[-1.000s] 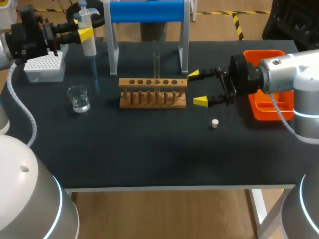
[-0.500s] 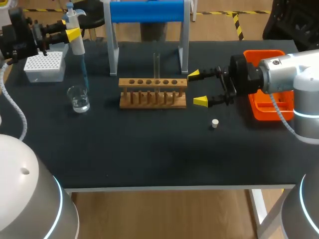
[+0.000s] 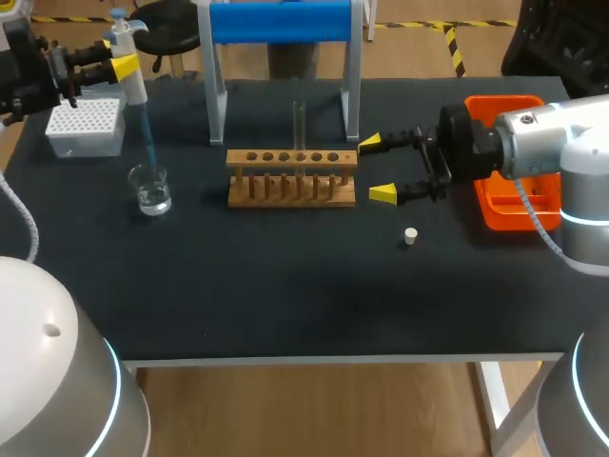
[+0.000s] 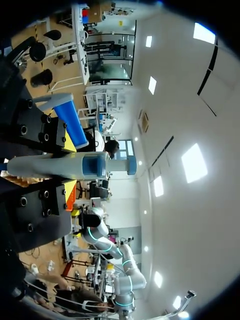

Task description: Invert the test tube, pick up the pipette, mount the tip to pipette, aspirate from beaker and dispense into the tube, eject the tip, return the pipette, and cap with the stopper.

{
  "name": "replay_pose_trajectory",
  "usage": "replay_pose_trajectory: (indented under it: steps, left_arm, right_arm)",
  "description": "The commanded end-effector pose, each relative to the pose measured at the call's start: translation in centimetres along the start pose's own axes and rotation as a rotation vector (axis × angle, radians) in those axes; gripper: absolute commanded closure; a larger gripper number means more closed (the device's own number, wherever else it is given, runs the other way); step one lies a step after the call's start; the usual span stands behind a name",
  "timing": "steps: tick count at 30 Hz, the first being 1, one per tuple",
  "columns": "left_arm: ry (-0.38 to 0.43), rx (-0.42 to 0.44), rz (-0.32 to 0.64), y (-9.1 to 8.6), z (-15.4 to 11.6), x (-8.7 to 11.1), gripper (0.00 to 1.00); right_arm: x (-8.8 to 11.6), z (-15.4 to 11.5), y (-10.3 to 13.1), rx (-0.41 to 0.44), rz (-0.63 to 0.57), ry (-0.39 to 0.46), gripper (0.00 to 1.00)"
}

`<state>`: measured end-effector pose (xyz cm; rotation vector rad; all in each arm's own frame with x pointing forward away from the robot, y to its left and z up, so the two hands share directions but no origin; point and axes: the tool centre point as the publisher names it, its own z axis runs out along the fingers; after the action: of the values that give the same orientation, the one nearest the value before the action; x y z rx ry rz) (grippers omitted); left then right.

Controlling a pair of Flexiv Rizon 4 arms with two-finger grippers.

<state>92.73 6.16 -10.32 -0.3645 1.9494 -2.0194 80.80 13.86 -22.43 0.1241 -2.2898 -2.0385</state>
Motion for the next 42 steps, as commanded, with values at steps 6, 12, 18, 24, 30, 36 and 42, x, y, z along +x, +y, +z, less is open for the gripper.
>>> replay_pose_trajectory:
  steps: [6, 12, 18, 24, 30, 36, 42]
  left_arm:
    - [0.008, 0.003, -0.002, 0.7, -0.4, -1.2, 1.00]
    - [-0.003, 0.001, -0.003, 0.8, -0.8, -1.1, 1.00]
    - [-0.003, 0.001, -0.003, 0.8, -0.8, -1.1, 1.00]
    - [-0.003, 0.001, -0.003, 0.8, -0.8, -1.1, 1.00]
    - [-0.003, 0.001, -0.003, 0.8, -0.8, -1.1, 1.00]
    - [-0.003, 0.001, -0.003, 0.8, -0.8, -1.1, 1.00]
    - [-0.003, 0.001, -0.003, 0.8, -0.8, -1.1, 1.00]
  right_arm:
    - [0.1, 0.0, 0.1, 0.003, 0.000, -0.002, 0.00]
    - [0.1, 0.0, 0.1, 0.003, 0.000, -0.002, 0.00]
    - [0.1, 0.0, 0.1, 0.003, 0.000, -0.002, 0.00]
    - [0.1, 0.0, 0.1, 0.003, 0.000, -0.002, 0.00]
    - [0.1, 0.0, 0.1, 0.003, 0.000, -0.002, 0.00]
    - [0.1, 0.0, 0.1, 0.003, 0.000, -0.002, 0.00]
    - [1.1, 1.1, 0.7, 0.056, -0.032, -0.032, 0.00]
